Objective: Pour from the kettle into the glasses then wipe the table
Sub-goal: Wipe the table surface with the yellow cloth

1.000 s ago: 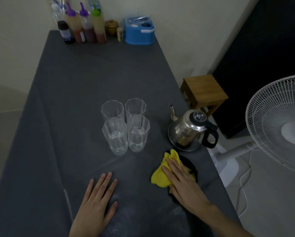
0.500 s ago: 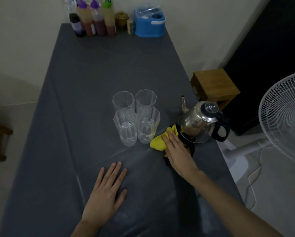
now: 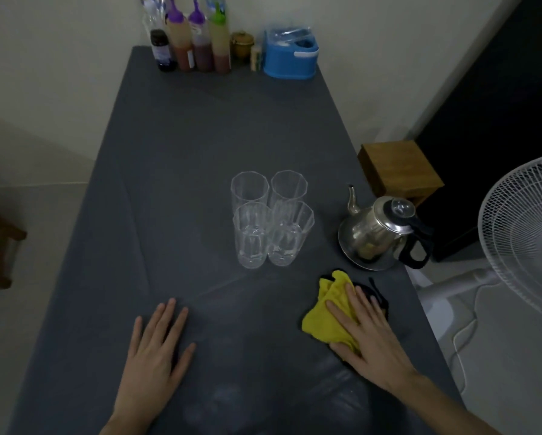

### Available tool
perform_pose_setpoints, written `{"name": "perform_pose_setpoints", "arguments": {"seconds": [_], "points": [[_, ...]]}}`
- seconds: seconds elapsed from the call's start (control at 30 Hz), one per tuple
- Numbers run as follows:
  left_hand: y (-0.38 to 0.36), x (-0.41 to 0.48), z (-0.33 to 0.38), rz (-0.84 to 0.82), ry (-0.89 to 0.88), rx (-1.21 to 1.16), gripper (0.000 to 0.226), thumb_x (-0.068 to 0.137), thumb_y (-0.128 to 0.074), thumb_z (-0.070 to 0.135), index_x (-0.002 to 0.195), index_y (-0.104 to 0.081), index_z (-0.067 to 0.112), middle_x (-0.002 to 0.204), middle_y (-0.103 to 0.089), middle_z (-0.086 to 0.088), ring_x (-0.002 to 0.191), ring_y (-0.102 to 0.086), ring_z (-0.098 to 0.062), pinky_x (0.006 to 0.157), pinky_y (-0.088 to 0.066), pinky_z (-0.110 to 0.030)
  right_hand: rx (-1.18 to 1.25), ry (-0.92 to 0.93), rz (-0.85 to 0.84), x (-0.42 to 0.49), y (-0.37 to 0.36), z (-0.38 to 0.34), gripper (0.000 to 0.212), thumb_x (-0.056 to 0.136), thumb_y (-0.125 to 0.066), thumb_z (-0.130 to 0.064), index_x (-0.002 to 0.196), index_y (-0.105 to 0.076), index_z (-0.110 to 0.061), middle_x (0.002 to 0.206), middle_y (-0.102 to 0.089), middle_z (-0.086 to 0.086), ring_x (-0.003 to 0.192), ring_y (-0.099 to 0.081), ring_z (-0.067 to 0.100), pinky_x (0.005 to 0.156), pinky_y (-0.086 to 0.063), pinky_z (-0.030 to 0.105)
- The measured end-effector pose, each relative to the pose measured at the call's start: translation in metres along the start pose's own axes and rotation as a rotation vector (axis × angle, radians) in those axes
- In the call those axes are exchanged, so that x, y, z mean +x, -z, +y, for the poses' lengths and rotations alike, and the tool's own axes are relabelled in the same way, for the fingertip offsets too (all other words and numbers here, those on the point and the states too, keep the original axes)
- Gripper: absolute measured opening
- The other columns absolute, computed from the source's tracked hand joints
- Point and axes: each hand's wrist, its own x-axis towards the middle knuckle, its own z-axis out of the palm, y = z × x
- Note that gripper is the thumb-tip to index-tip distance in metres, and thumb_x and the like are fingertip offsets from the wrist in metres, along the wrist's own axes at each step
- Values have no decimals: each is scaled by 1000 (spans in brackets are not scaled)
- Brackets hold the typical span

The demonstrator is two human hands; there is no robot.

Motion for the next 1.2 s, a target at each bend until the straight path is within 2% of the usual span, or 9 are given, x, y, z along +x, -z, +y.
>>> {"name": "perform_pose_setpoints", "arguments": {"seconds": [0.13, 0.2, 0.4, 0.57, 0.7, 0.77, 0.87, 1.0, 1.2], "points": [[0, -2, 1, 25, 35, -15, 69, 95, -16, 57, 141, -42, 11, 152, -34, -9, 142, -24, -24, 117, -14, -50, 68, -186, -15, 18, -6, -36, 79, 83, -31, -77, 150, -6, -42, 161, 13, 3, 147, 13, 27, 114, -9, 49], [0, -2, 2, 13, 32, -1, 68, 95, -16, 56, 142, -41, 12, 153, -31, -8, 144, -21, -22, 117, -14, -50, 67, -192, 8, 33, -7, -50, 72, 86, -29, -73, 149, -15, -42, 162, 4, 3, 148, 5, 30, 113, -16, 50], [2, -2, 2, -10, 28, 10, 66, 96, -17, 54, 142, -41, 13, 154, -30, -8, 144, -21, -23, 117, -15, -50, -45, 124, 71, 61, -23, -75, 46, 95, -42, -41, 138, -48, -26, 155, -31, 5, 142, -29, 29, 104, -42, 49], [3, -2, 1, -11, 15, 11, 66, 96, -18, 54, 142, -41, 12, 153, -31, -8, 144, -20, -22, 117, -14, -49, 29, 360, 33, 81, -29, -102, 47, 96, -44, -42, 140, -45, -26, 157, -28, 1, 144, -25, 27, 112, -33, 46], [2, -1, 0, -4, 8, 10, 66, 96, -18, 55, 141, -42, 12, 153, -31, -8, 144, -20, -22, 117, -14, -49, 28, 225, 15, 71, -23, -104, 65, 94, -36, -60, 151, -20, -33, 161, -11, 1, 148, -11, 25, 118, -17, 44], [2, -2, 0, 7, 8, 9, 66, 96, -20, 54, 142, -41, 12, 153, -31, -8, 144, -20, -22, 117, -14, -49, -6, 159, 3, 57, -19, -85, 70, 92, -35, -63, 152, -16, -31, 161, -13, -2, 148, -13, 22, 116, -18, 45], [2, -3, 1, 13, 9, -2, 66, 96, -19, 54, 140, -43, 11, 153, -31, -8, 144, -22, -22, 117, -15, -50, -44, 73, -29, 30, -12, -44, 72, 92, -36, -63, 152, -15, -30, 161, -11, -6, 147, -16, 20, 113, -20, 49], [2, -2, 1, 12, 23, -5, 66, 96, -18, 54, 140, -44, 11, 153, -32, -8, 144, -23, -22, 117, -16, -50, -45, -19, -62, 15, 2, -9, 76, 91, -36, -64, 152, -15, -24, 162, -6, -8, 149, -6, 18, 116, -12, 53], [2, -3, 2, 0, 34, -9, 65, 96, -18, 52, 140, -44, 11, 152, -33, -9, 143, -23, -23, 116, -16, -51, 61, 21, 46, 45, -10, -31, 66, 97, -29, -55, 150, -26, -16, 159, -20, -3, 148, -9, 21, 114, -15, 51]]}}
